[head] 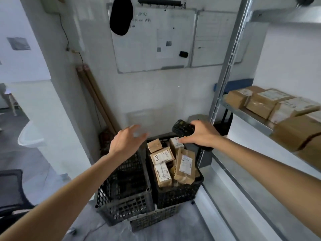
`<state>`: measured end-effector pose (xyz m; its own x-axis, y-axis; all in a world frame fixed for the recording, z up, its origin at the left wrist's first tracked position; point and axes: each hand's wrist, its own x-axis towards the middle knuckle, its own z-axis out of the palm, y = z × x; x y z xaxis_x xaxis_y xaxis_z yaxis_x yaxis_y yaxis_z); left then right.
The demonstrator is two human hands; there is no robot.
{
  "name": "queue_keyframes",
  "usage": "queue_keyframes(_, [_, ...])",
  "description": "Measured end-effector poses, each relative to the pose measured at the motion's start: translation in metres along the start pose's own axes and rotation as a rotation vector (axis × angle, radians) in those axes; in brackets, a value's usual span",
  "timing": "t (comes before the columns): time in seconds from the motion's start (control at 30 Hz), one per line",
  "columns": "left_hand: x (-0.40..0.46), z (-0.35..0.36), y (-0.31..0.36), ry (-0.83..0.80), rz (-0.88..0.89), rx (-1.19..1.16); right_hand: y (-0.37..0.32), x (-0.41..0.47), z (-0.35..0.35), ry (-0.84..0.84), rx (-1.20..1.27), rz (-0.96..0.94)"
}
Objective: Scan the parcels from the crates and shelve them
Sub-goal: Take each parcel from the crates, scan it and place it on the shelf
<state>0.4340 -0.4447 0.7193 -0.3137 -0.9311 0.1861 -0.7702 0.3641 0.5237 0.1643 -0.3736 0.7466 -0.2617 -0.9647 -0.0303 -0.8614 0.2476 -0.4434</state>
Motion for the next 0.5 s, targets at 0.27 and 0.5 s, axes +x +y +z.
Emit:
queue_keyframes(0.27, [0.126,0.101,0.022,-0.146,0.110,-0.014,0.065,0.095,0.026,0.022,-0.022,0.138])
queue_keyframes(0.5, [0.209,0.191,0.026,-0.259,0.174,-0.010,0.130,0.155,0.063,0.102,0.094,0.328])
